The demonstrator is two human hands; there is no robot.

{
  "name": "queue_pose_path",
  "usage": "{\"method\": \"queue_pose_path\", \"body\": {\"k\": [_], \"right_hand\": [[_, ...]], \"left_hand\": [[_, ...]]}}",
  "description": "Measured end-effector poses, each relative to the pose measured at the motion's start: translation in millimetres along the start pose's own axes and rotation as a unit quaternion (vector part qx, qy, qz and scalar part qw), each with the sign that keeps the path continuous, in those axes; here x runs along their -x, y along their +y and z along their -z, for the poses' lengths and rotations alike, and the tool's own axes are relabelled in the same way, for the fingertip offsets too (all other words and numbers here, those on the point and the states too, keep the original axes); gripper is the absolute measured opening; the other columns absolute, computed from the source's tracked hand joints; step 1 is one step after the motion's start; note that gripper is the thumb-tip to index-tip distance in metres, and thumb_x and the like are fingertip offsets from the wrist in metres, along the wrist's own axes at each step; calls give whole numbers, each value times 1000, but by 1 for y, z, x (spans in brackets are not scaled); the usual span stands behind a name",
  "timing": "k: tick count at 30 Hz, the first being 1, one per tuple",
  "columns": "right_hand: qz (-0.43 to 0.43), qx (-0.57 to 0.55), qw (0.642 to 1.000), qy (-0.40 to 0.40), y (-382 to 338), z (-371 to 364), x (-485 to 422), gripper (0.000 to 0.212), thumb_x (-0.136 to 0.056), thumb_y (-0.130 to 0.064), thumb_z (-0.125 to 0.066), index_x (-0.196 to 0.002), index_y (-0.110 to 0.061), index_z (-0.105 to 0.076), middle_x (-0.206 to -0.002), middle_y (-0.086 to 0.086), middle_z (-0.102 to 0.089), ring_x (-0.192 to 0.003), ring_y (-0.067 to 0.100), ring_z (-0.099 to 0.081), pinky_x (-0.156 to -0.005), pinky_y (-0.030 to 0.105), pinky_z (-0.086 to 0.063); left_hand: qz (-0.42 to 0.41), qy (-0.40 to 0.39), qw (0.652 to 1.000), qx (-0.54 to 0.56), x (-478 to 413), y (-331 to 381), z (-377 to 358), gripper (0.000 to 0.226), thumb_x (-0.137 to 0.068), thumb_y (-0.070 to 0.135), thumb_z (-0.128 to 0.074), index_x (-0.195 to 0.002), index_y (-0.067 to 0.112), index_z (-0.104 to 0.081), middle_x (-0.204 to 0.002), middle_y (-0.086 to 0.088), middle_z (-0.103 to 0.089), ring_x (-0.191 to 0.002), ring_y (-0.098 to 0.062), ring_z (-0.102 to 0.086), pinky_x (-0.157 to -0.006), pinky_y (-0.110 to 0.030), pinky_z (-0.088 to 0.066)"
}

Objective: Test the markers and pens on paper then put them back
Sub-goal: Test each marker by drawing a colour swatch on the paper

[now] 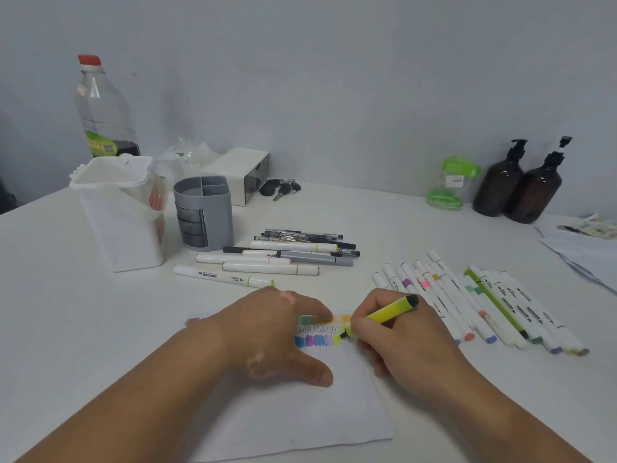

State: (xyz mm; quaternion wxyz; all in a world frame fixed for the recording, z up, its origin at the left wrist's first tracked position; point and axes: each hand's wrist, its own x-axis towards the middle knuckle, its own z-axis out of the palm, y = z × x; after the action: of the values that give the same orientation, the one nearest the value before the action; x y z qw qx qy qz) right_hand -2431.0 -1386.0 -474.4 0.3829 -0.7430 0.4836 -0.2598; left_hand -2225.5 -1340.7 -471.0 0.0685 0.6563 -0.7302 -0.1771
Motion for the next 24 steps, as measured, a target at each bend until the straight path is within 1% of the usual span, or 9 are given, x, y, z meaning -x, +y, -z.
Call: {"method": "queue_pose_path", "body": {"k": [5,9,12,16,17,19,20,21,24], "right_hand": [[-5,16,1000,5,0,1,0,14,-82,-19,-66,-70,-25,-68,-62,2,-69,-47,15,-57,-53,34,-48],[-2,21,1000,13,0,1,0,14,-83,-20,-67,-69,-24,-67,-63,2,-69,-48,15,-57,-53,32,-47],[7,21,1000,17,-1,2,1,15,-83,-20,-68,-69,-24,-67,-64,0,-69,-50,13,-55,-50,28,-45],[42,-131,986,96,-3,11,-2,12,-77,-21,-69,-66,-23,-67,-56,2,-66,-42,14,-53,-41,22,-42],[44,-174,978,108,-3,14,-3,8,-73,-23,-67,-65,-20,-66,-56,4,-65,-43,17,-53,-42,24,-43],[42,-229,965,116,-3,19,-5,7,-71,-22,-66,-65,-17,-65,-58,8,-65,-45,20,-53,-43,28,-44],[41,-245,962,117,-2,21,-6,8,-72,-21,-67,-65,-16,-66,-59,9,-65,-45,20,-53,-43,28,-45],[41,-254,959,118,-1,23,-6,10,-74,-20,-69,-65,-17,-67,-59,10,-66,-45,20,-53,-43,28,-45],[44,-272,954,116,2,26,-9,21,-86,-9,-73,-67,-17,-70,-60,9,-65,-47,19,-53,-43,27,-44]], "left_hand": [[2,-3,1000,-6,0,1,1,85,-63,80,-72,-138,49,-46,-106,20,-56,-92,-8,-54,-76,-23,-46],[6,-7,1000,-4,0,2,1,85,-62,81,-71,-137,50,-45,-115,18,-60,-94,-8,-55,-78,-23,-47],[8,-6,1000,-9,1,1,1,84,-62,81,-71,-136,50,-45,-110,18,-59,-93,-8,-54,-78,-24,-48],[2,18,1000,11,4,1,4,79,-64,77,-74,-132,49,-45,-95,18,-56,-85,-3,-52,-72,-20,-46],[4,35,999,39,5,0,5,72,-67,73,-74,-128,48,-45,-87,16,-54,-78,-1,-51,-65,-16,-42],[5,70,987,142,6,0,9,40,-84,53,-70,-115,42,-48,-78,11,-52,-69,-5,-52,-58,-17,-43],[16,91,973,213,6,-2,10,21,-93,38,-63,-109,38,-50,-77,10,-51,-66,-6,-52,-55,-17,-46],[32,105,951,290,5,-2,12,12,-98,25,-53,-105,36,-53,-79,10,-51,-64,-8,-52,-53,-20,-48],[37,116,905,408,6,-2,13,34,-97,1,-38,-103,27,-60,-88,2,-62,-62,-11,-48,-62,-31,-48]]}}
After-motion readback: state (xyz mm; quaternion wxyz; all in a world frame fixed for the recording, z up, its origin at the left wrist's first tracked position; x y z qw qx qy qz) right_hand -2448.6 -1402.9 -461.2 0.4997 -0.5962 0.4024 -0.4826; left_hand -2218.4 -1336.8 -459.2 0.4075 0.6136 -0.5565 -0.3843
